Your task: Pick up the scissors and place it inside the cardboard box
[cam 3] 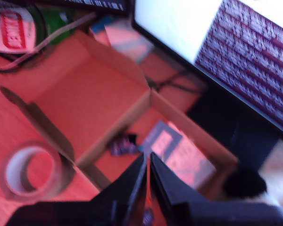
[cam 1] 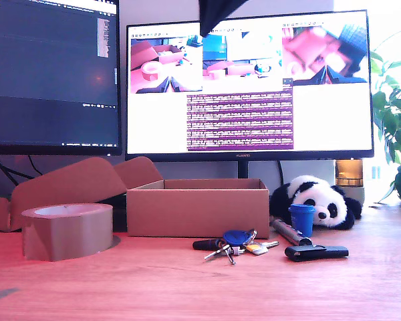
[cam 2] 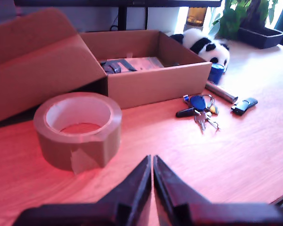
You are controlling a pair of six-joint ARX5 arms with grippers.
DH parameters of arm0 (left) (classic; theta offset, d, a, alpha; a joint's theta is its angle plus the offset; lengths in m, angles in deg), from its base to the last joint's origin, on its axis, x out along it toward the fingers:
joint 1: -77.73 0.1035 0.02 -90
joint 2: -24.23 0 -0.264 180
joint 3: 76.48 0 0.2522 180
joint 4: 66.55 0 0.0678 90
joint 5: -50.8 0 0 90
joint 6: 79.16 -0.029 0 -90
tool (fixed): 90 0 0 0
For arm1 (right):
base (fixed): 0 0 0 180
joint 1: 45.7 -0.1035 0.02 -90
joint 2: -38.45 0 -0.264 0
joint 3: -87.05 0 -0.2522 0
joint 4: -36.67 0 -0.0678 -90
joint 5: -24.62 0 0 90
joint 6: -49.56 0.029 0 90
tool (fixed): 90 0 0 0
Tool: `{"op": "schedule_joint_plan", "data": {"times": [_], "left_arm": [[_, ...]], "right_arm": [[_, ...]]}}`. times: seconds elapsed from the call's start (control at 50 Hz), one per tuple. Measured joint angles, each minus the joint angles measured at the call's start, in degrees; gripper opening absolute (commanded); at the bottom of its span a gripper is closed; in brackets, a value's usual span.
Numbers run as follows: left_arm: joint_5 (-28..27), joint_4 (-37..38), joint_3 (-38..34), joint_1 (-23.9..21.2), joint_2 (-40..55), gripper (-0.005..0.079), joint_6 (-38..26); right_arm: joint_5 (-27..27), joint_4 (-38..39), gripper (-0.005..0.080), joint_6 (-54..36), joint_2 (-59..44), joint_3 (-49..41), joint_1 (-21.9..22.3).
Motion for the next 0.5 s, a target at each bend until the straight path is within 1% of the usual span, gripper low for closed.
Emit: {"op": "schedule_joint_plan", "data": {"times": [0.12,0.22,0.42,0.5], "left_arm": [[0.33,0.5,0.0,0.0,0.0,-0.0023,0.0],[0.96,0.68,0.0,0.0,0.0,-0.0023,0.02],[1.31,0.85,0.0,0.0,0.0,-0.0023,0.02],[1.33,0.87,0.0,0.0,0.0,-0.0023,0.02]], "right_arm": [[-1.09,5.07,-0.001,-0.44,0.0,-1.27,-0.13],[-1.16,9.97,-0.001,-0.44,0.04,-4.9,-0.57],[-1.33,17.22,-0.001,-0.44,0.04,-16.17,-1.2],[-1.31,21.33,-0.001,-0.44,0.11,-20.59,-1.2]]}}
